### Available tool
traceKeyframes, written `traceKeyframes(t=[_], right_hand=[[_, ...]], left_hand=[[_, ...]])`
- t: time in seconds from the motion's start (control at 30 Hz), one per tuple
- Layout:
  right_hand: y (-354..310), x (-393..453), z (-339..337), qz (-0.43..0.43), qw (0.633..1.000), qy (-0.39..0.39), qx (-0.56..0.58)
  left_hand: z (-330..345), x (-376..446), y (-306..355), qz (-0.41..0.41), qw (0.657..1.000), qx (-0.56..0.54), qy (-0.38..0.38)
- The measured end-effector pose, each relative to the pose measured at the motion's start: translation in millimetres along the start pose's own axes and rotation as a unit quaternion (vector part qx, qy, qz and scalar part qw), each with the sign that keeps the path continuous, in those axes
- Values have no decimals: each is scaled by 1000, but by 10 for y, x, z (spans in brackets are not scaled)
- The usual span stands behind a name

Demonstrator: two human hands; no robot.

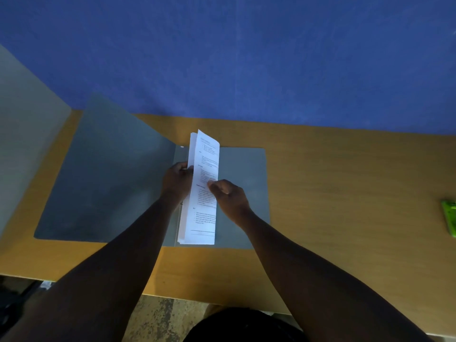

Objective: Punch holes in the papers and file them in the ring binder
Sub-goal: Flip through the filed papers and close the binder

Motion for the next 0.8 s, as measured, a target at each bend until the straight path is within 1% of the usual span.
traceKeyframes(t=[0.13, 0.2, 0.27, 0.37, 0.47, 0.53, 0.6, 0.67, 0.8], right_hand=[[24, 36, -29, 2, 1000, 20, -16], [18, 43, -110, 12, 999, 48, -11], [49, 40, -229, 33, 995, 94, 1], [122, 30, -376, 49, 987, 152, 10], [220, 17, -489, 72, 983, 168, -12], [286, 13, -575, 84, 980, 175, -41], [364, 4, -656, 99, 976, 180, -72], [448, -12, -703, 112, 973, 176, -96], [590, -40, -752, 132, 967, 176, -132]], left_hand=[[36, -19, 8, 1, 1000, -12, -11], [85, 9, -3, 4, 998, -51, -42], [112, 13, 4, 1, 993, -98, -65], [53, 20, 81, 27, 994, -99, -45], [-26, 87, 102, 39, 996, -71, -32], [-124, 156, 143, 51, 998, -22, -1], [-265, 178, 284, 69, 993, 76, 52], [-422, 201, 456, 93, 976, 157, 117], [-747, 208, 770, 171, 937, 218, 215]])
Point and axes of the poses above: each hand's wrist, its own x-axis towards the middle knuckle, its own z-axis out of the palm, y = z × x, the point moved 8 cm from there along x, towards the middle knuckle, and after that the axes turned 6 degrees about -z, right-handed, at the moved point
